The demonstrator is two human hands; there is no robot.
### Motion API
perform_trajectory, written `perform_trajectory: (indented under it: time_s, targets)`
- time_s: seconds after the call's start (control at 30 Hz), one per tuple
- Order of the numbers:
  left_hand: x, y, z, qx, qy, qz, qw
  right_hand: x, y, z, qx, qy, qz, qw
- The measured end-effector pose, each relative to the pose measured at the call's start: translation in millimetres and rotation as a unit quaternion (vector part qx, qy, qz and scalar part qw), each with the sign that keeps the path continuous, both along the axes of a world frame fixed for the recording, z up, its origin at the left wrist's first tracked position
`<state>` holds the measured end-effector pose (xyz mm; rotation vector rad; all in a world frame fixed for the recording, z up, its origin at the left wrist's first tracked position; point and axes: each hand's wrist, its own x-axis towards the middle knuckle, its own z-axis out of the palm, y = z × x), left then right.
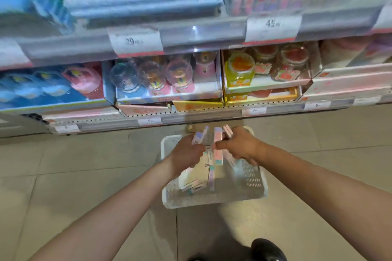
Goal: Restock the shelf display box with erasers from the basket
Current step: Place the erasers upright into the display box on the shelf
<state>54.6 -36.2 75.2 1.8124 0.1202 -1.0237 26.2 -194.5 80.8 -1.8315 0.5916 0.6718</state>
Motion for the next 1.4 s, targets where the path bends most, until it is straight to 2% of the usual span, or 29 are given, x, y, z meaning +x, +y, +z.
perform_trajectory:
  time_s: [0.27, 0.6, 0.8, 0.9, 1.1, 1.27, 1.4]
  targets:
    - [-3, 10, 199, -0.052, -0.053, -0.001, 0.997, -6, 9, 209, 0.066, -0.078, -0.007, 0.995]
    - [-16, 34, 490, -0.113, -0.113, -0.046, 0.986, -20, 22, 499, 0.110, -0.174, 0.010, 0.978]
    - [-16, 41, 641, -0.141, -0.195, -0.061, 0.969, -27, 31, 656, 0.064, -0.261, 0.014, 0.963]
    - [-10, 45, 707, -0.185, -0.196, -0.087, 0.959, -24, 31, 720, 0.057, -0.313, 0.031, 0.948]
    - [-1, 50, 798, -0.245, -0.232, -0.138, 0.931, -16, 35, 809, 0.039, -0.416, 0.035, 0.908]
    - [10, 42, 831, -0.291, -0.218, -0.174, 0.915, -12, 33, 848, 0.032, -0.464, 0.034, 0.884]
    - [24, 29, 846, -0.277, -0.262, -0.174, 0.908, -6, 25, 863, 0.016, -0.496, 0.033, 0.867]
